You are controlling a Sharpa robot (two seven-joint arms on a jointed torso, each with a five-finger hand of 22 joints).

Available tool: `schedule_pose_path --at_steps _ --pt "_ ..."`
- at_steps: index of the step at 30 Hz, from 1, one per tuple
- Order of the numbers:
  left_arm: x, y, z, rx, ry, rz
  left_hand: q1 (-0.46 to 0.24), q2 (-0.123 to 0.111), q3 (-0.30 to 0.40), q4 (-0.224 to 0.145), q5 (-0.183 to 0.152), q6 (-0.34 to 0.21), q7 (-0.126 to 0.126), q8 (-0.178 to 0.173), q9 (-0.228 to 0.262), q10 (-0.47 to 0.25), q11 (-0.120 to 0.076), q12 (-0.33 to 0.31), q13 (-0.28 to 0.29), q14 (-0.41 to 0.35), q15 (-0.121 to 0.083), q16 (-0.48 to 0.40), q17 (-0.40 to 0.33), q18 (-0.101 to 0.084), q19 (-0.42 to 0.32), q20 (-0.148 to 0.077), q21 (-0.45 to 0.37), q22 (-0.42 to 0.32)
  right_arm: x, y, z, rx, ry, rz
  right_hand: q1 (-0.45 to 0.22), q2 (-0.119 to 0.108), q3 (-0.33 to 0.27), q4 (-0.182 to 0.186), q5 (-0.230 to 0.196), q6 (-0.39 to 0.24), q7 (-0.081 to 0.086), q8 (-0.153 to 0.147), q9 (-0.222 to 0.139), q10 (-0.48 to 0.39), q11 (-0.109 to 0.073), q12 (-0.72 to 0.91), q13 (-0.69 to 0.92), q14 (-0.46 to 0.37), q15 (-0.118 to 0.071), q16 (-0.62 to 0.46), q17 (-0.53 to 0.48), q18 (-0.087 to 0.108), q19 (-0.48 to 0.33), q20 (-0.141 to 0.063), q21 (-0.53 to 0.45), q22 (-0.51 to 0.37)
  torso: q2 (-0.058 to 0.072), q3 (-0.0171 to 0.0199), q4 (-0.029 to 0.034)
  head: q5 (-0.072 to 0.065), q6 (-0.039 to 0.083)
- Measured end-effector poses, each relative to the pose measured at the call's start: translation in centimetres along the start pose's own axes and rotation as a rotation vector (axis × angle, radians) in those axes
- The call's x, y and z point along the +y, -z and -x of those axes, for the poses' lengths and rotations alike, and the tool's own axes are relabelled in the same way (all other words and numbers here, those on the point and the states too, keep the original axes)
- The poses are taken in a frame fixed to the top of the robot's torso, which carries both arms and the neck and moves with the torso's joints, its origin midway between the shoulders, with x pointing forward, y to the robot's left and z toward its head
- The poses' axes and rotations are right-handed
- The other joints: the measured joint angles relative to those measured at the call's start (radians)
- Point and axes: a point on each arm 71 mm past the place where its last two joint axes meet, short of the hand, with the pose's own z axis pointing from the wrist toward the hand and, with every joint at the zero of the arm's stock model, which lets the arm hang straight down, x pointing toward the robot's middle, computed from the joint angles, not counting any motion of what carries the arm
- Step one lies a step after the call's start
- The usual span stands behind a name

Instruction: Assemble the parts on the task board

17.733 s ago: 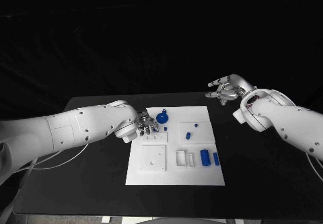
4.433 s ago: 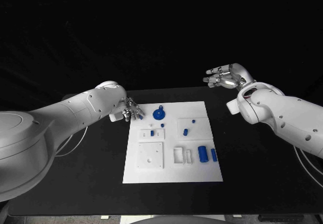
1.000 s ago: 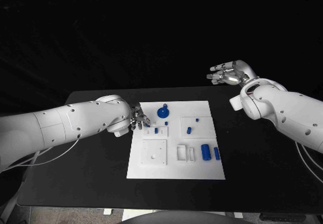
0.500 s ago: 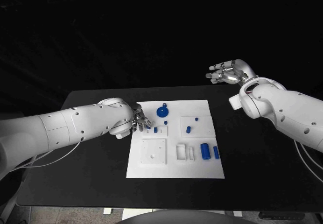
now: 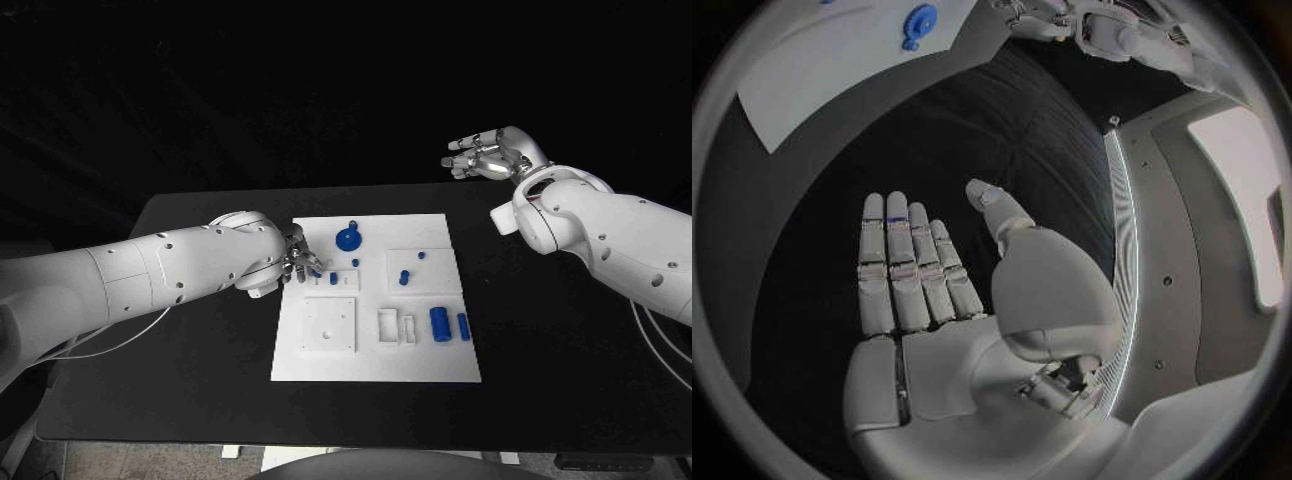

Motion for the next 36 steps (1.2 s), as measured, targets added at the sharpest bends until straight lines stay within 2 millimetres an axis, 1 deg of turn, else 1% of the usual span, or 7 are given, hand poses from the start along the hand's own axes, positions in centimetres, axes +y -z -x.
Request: schedule_pose_path --at_steps 8,10,20,32,36 --pt "0.14 -0.09 -0.41 0.014 -0.009 0.002 0.000 0.000 0.000 0.000 0.000 0.000 0.000 0.000 0.006 0.000 0.000 0.000 0.000 0.002 0.001 0.000 0.002 0.000 0.000 0.000 0.000 0.000 -0.02 0.00 -0.01 0.001 0.000 0.000 0.000 0.000 0.000 0.000 0.000 0.000 0.000 0.000 0.000 0.000 0.000 0.000 0.000 0.000 0.000 0.000 0.000 0.000 0.000 0.000 0.000 0.000 0.000 0.0000 -0.0008 0.002 -0.001" --pt "0.15 -0.09 -0.42 0.016 -0.011 0.002 0.000 0.000 0.000 0.000 0.000 0.000 0.000 0.000 0.012 0.000 0.000 0.000 0.000 0.002 0.001 0.000 0.003 0.000 0.000 0.000 0.000 0.000 -0.03 0.01 -0.01 0.001 0.000 -0.001 0.000 0.000 0.004 -0.004 0.000 0.000 0.000 0.000 0.000 0.000 0.000 0.000 0.000 0.000 0.000 0.000 0.000 0.000 -0.003 0.003 0.000 0.000 0.000 0.0000 -0.0009 0.002 -0.001" --pt "0.16 -0.07 -0.49 0.028 -0.021 0.002 0.000 0.000 0.000 0.000 0.000 -0.002 -0.002 -0.001 0.024 0.000 0.000 0.000 -0.001 0.002 0.001 0.000 0.004 0.000 0.000 0.000 0.000 0.000 -0.06 0.01 -0.02 0.002 0.000 -0.001 0.000 0.000 0.005 -0.005 0.000 0.000 0.000 0.000 0.000 0.000 0.000 0.000 0.000 0.000 0.000 0.000 0.000 0.000 -0.003 0.003 0.000 0.000 0.000 0.0001 -0.0008 0.002 -0.004" --pt "0.24 -0.06 -0.52 0.040 -0.028 0.002 0.000 0.000 -0.003 -0.003 0.003 -0.001 -0.001 -0.001 0.020 0.001 0.001 0.004 -0.002 0.002 0.002 0.000 0.007 0.000 0.000 0.000 0.004 0.000 -0.09 0.02 0.00 0.002 0.000 -0.002 0.000 0.000 0.005 -0.005 0.000 -0.003 0.003 0.000 0.000 0.000 0.000 0.000 0.000 0.000 0.000 0.000 -0.001 0.000 -0.003 0.003 0.000 0.000 0.000 0.0005 -0.0007 0.002 -0.004" --pt "0.28 -0.07 -0.53 0.041 -0.029 0.003 0.000 0.000 -0.003 -0.003 0.003 0.001 0.001 0.000 0.019 0.001 0.001 0.004 -0.002 0.003 0.003 0.000 0.007 0.000 0.000 0.000 0.004 0.000 -0.08 0.02 -0.04 0.003 0.000 -0.002 0.000 0.000 0.005 -0.005 0.000 -0.003 0.003 0.000 0.000 0.000 0.000 0.000 0.000 -0.003 0.003 0.000 -0.001 0.000 -0.003 0.003 0.000 0.000 0.000 0.0005 -0.0011 0.002 -0.004"
